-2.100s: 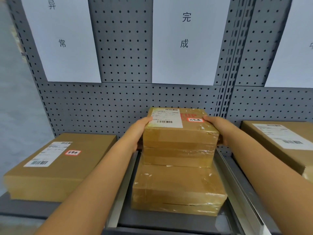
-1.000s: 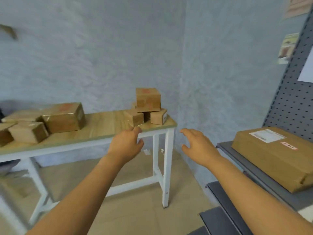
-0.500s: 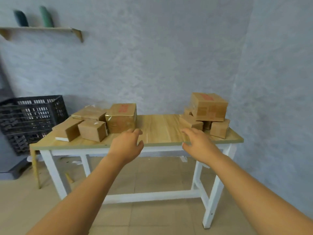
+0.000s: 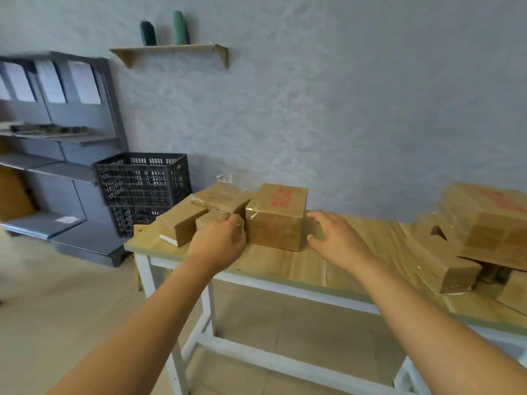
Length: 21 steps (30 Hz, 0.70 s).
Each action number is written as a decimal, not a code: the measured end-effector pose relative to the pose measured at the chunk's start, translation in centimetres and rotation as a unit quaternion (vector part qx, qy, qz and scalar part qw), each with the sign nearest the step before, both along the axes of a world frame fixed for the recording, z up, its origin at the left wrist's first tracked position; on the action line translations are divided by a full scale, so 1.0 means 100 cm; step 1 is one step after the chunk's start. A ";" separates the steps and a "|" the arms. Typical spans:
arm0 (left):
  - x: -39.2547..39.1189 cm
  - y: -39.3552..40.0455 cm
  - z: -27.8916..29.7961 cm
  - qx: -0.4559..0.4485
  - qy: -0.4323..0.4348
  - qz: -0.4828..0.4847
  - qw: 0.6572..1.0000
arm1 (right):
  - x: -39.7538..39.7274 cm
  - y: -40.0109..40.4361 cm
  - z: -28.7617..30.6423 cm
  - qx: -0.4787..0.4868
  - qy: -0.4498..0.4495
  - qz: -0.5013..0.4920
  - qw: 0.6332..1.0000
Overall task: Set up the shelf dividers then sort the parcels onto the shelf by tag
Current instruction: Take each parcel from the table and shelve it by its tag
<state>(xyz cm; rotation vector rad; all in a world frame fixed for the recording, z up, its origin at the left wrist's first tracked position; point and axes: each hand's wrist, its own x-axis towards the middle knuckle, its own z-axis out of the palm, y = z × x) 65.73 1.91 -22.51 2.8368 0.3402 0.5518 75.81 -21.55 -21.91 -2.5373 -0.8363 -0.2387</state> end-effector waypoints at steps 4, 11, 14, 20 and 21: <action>0.041 0.022 -0.002 -0.049 0.007 0.022 0.999 | 0.057 0.023 -0.012 0.041 0.044 -0.020 0.998; 0.132 0.061 -0.013 -0.168 0.025 0.011 0.985 | 0.137 0.070 -0.045 0.121 0.181 -0.095 0.971; 0.176 0.075 -0.017 -0.195 0.062 0.000 0.979 | 0.162 0.089 -0.059 0.174 0.264 -0.133 0.939; 0.238 0.095 -0.025 -0.293 0.175 -0.033 0.939 | 0.192 0.109 -0.075 0.251 0.401 -0.194 0.859; 0.245 0.097 -0.028 -0.316 0.183 -0.038 0.930 | 0.194 0.108 -0.079 0.259 0.421 -0.197 0.847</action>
